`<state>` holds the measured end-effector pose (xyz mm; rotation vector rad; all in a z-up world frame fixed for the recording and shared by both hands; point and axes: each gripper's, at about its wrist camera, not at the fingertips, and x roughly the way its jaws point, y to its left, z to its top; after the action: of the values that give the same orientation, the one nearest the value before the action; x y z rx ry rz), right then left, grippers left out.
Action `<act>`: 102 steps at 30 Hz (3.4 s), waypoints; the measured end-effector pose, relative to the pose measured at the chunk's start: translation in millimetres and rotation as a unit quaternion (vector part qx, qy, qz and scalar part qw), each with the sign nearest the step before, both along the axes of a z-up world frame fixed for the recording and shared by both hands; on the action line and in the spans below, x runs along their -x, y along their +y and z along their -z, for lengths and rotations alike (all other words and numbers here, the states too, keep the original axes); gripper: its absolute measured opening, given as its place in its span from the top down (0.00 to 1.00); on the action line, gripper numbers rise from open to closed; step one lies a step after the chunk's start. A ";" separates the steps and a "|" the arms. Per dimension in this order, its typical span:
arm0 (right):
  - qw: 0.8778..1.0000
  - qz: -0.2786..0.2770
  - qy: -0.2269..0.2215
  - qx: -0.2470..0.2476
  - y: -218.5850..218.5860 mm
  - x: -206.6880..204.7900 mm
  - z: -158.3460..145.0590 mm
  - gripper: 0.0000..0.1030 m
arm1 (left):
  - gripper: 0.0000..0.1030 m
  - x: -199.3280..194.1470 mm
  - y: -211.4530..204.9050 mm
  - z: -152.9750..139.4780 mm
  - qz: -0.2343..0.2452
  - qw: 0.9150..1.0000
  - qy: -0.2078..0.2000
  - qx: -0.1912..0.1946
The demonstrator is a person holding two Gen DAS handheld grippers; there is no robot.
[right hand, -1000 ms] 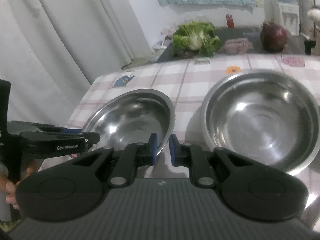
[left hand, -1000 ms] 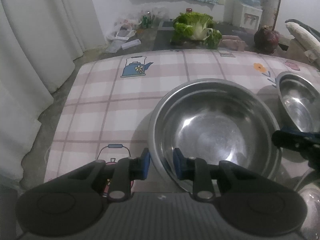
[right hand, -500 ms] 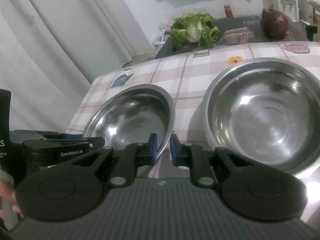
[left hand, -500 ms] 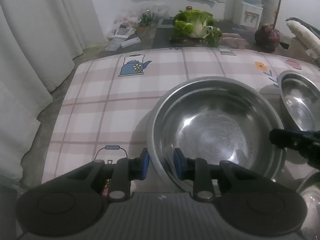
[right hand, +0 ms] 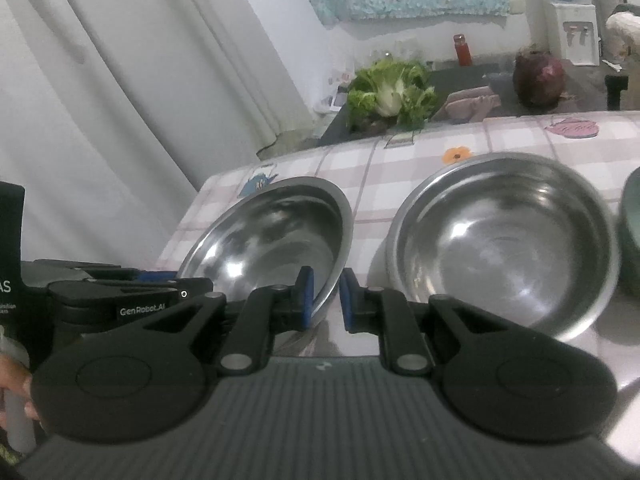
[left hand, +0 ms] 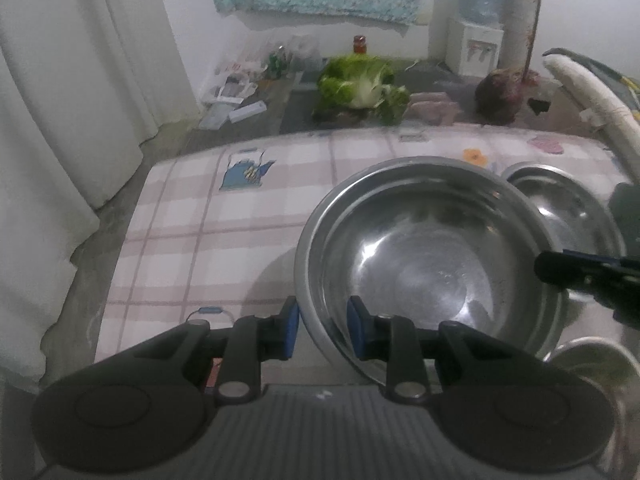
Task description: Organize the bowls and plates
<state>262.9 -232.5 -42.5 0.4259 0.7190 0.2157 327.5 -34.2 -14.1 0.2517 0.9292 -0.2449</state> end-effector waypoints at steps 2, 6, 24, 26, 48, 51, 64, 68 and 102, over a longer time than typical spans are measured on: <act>1.000 0.006 -0.007 -0.004 -9.5 7.2 -5.9 0.87 | 0.74 3.6 -9.8 -8.9 0.007 1.000 -0.008 0.002; 0.999 0.023 -0.022 -0.008 -33.6 20.9 -17.6 0.87 | 0.74 10.5 -38.0 -24.6 0.028 0.999 -0.025 0.003; 0.996 0.094 0.009 -0.005 -138.6 38.8 1.1 0.87 | 0.74 -6.5 -144.3 14.0 0.079 0.997 0.012 -0.001; 0.995 0.096 0.018 -0.010 -142.3 35.8 8.9 0.87 | 0.74 -9.1 -147.3 19.0 0.079 0.997 0.016 -0.004; 0.993 0.101 0.055 -0.003 -147.5 24.2 29.5 0.83 | 0.66 -19.2 -156.6 36.9 0.075 0.996 -0.001 -0.042; 0.994 0.097 0.056 0.011 -143.7 20.6 28.9 0.83 | 0.67 -19.3 -151.9 39.8 0.075 0.997 0.004 -0.037; 0.996 0.057 0.067 0.005 -112.9 8.6 33.6 0.83 | 0.66 -24.1 -114.2 38.6 0.048 0.998 0.011 -0.041; 0.997 0.049 0.064 0.010 -102.7 4.2 33.1 0.83 | 0.64 -25.9 -103.5 37.4 0.039 0.999 0.018 -0.031; 0.988 0.152 0.015 0.031 -241.0 105.4 -11.8 0.54 | 0.21 45.2 -247.1 -9.3 0.173 0.984 -0.023 0.021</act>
<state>157.5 -473.5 -30.7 0.4742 0.6787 -0.0993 282.2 -281.3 -4.9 0.3792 0.8312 -0.5763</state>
